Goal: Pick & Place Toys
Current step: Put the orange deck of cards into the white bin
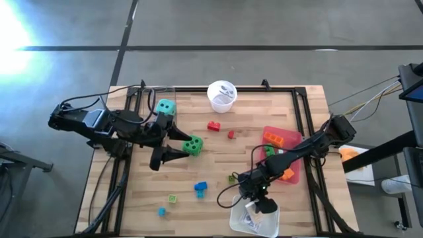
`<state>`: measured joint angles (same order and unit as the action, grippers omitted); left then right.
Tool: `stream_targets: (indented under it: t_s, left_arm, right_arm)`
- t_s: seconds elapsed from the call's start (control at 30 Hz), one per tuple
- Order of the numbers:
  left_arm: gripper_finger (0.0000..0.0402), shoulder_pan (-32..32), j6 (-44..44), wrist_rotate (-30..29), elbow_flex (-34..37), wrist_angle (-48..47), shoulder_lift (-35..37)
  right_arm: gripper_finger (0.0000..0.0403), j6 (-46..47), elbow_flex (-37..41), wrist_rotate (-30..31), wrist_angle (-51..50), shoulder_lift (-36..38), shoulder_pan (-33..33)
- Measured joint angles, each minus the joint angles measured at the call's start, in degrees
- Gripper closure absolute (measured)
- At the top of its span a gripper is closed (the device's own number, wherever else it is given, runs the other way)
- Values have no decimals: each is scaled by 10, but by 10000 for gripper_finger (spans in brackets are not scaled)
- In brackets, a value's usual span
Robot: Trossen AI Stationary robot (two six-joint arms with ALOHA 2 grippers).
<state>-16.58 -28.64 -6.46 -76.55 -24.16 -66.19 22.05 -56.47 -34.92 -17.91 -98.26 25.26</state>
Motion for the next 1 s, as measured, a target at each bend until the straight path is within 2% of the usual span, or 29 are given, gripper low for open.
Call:
stream_targets:
  t_s: [0.23,0.77,1.0]
  left_arm:
    - [82,0,0,0,0,-1,0]
    - [82,0,0,0,0,-1,0]
    - [82,0,0,0,0,-1,0]
  right_arm:
    - [148,-33,0,2,9,0,4]
    - [145,-55,-1,-12,97,0,11]
    - [145,-56,-1,-11,100,-11,11]
